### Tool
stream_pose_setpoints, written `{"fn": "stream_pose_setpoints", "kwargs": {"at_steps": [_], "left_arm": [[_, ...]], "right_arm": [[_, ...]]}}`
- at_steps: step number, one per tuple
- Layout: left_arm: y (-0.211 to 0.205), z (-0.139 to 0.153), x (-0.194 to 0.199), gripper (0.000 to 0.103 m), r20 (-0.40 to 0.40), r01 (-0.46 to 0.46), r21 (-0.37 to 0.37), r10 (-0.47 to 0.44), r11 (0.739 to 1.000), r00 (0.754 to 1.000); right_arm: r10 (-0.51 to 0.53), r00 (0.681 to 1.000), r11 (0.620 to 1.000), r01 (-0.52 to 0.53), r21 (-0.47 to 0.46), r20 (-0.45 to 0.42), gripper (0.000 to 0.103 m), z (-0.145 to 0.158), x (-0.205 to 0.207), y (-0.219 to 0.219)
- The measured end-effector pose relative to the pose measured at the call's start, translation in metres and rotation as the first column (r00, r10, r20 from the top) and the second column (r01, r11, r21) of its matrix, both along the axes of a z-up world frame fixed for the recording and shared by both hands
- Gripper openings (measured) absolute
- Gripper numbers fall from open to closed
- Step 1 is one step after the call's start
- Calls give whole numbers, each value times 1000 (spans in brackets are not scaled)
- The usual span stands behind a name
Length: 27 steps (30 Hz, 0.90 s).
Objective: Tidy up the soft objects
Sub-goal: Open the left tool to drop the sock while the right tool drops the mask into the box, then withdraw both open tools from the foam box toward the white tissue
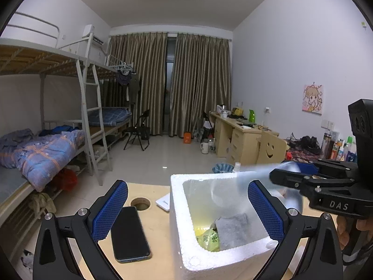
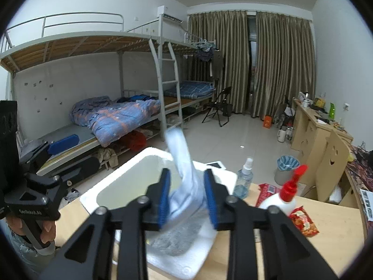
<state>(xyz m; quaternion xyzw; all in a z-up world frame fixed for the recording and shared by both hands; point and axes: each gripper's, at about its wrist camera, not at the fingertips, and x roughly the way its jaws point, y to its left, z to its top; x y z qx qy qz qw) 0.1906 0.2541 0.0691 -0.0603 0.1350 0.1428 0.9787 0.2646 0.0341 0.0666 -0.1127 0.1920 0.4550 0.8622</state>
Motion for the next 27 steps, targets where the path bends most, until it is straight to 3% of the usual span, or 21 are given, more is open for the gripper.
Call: {"fn": "stream_pose_setpoints", "kwargs": {"at_steps": [2,7,15,20,23,27], "left_arm": [[1,-2,0,103,-2,1,-8,-1,1000,1000],[0,-5,1,103,-9,12,-12,-12,1000,1000],[-7,-5,-1,103,-10,26,0,-26,1000,1000],[-14,2,-5,103,-9,46,2,-46,999,999],[-20,8,-11,103,-1,45,12,-45,999,999],[-29,17,-23,103,10,54,12,-55,998,998]], "right_arm": [[10,1000,1000,-10,0,-4,56,-2,0,1],[-6,1000,1000,6,5,-2,66,-2,-1,-2],[-24,1000,1000,24,14,-6,69,2,-1,-5],[-44,999,999,44,29,11,80,8,-6,-10],[-55,998,997,55,48,16,96,13,-12,-18],[-83,996,994,80,73,41,99,24,-24,-33]]}}
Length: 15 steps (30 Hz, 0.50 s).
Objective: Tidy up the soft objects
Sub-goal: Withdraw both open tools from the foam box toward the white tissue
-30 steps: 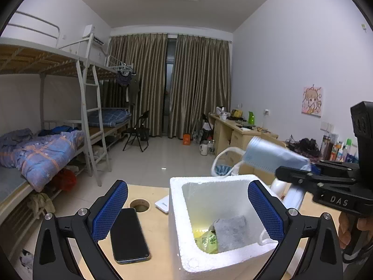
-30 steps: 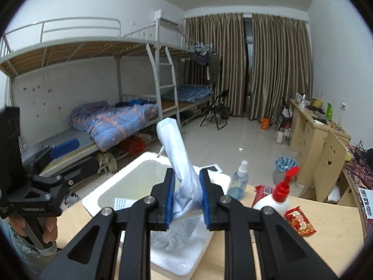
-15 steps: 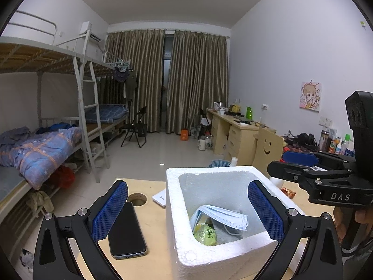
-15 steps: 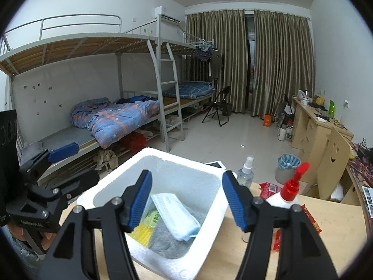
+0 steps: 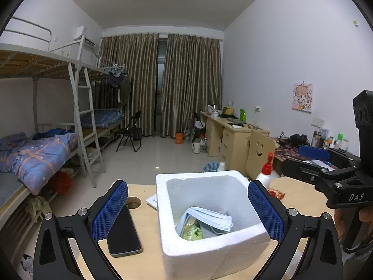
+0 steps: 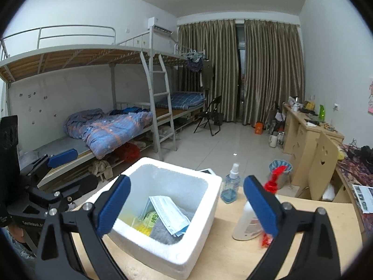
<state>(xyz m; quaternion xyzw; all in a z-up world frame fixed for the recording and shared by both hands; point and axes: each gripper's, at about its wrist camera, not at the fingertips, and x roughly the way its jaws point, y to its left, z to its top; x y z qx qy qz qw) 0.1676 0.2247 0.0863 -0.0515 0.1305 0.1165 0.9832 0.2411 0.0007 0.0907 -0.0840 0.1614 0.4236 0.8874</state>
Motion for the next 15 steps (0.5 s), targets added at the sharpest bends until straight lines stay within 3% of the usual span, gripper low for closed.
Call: {"fn": "stream_pose_setpoints", "kwargs": {"at_steps": [15], "left_arm": [[-47,30,-60,103,42,26,40,-27,999,999]], "right_arm": [[-33,998,998,30,57,53,103,21,-43,-46]]}}
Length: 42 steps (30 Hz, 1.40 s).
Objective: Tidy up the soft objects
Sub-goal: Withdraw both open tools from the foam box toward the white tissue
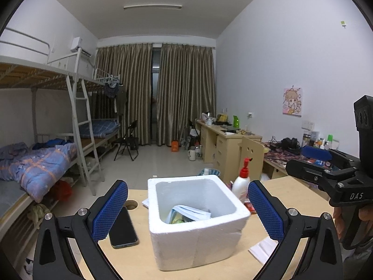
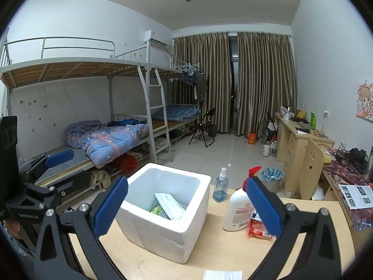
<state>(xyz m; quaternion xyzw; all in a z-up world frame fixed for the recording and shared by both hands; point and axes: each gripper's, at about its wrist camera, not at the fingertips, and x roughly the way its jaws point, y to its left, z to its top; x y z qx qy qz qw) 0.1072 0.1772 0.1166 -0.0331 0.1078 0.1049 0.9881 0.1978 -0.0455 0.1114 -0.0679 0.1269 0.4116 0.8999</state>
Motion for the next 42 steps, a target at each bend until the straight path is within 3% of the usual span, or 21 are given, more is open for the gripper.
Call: {"fn": "stream_pose_setpoints", "kwargs": {"at_steps": [12,20,31,42], "left_arm": [[-39,10,-43,103,37,36,23,-37,999,999],[-69,-7,-59,103,71,82,45,-85,996,994],[-99,-31,-59,103,91,166,17,-167,986,982],[-117,-59,-45,103,59,222,3,-222,975,973]], "right_arm": [[-41,998,998,40,44,39,103,2,-37,-42],[-79,996,995,77,64,35,103,-10,-49,-72],[-143,989,986,140,92,27,103,-29,-62,-109],[-162,987,983,160,93,15,103,-48,-63,-128]]}}
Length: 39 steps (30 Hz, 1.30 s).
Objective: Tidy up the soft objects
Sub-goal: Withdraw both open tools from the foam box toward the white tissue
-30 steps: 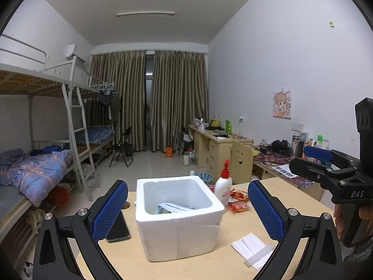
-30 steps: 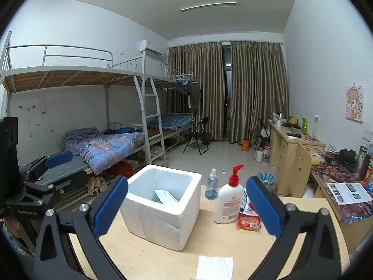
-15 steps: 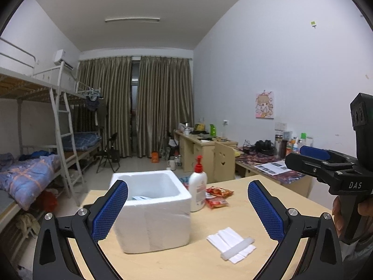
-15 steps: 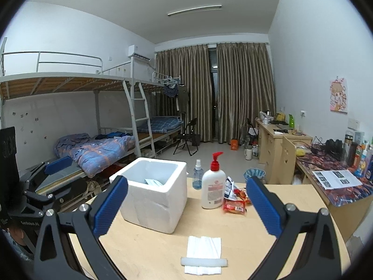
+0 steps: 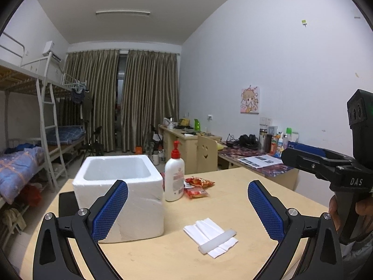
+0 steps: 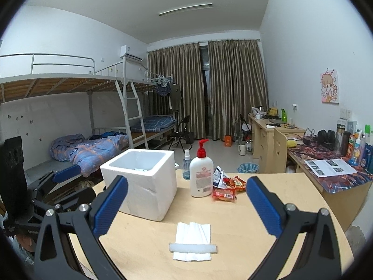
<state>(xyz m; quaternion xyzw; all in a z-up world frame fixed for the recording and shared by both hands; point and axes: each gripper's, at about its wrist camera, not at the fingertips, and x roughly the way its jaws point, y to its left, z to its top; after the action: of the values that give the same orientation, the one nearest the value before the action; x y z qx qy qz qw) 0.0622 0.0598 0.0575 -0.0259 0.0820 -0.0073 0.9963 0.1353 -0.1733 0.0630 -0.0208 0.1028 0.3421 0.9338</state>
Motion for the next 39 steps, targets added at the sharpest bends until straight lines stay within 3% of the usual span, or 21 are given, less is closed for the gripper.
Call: {"fn": "stream_pose_setpoints", "kwargs": {"at_steps": [10,17,24,32,39], "left_arm": [[-10,-29,23,103,-95,45,6,-44,999,994],[-19,-53,47,103,-201,86,-7,-85,996,976],[-28,-74,71,103,-314,150,-21,-149,988,938],[-40,-92,92,103,-377,227,-26,-220,974,900],[-41,-109,118,103,-436,234,-48,-231,971,870]], "right_arm": [[-16,999,999,14,-29,-47,103,-28,5,-7],[-47,996,997,42,-68,-76,103,-42,15,-10],[-57,991,993,44,-105,-123,103,-56,28,-12],[-68,985,992,49,-119,-159,103,-63,44,-13],[-71,979,992,50,-115,-192,103,-71,57,-18]]}}
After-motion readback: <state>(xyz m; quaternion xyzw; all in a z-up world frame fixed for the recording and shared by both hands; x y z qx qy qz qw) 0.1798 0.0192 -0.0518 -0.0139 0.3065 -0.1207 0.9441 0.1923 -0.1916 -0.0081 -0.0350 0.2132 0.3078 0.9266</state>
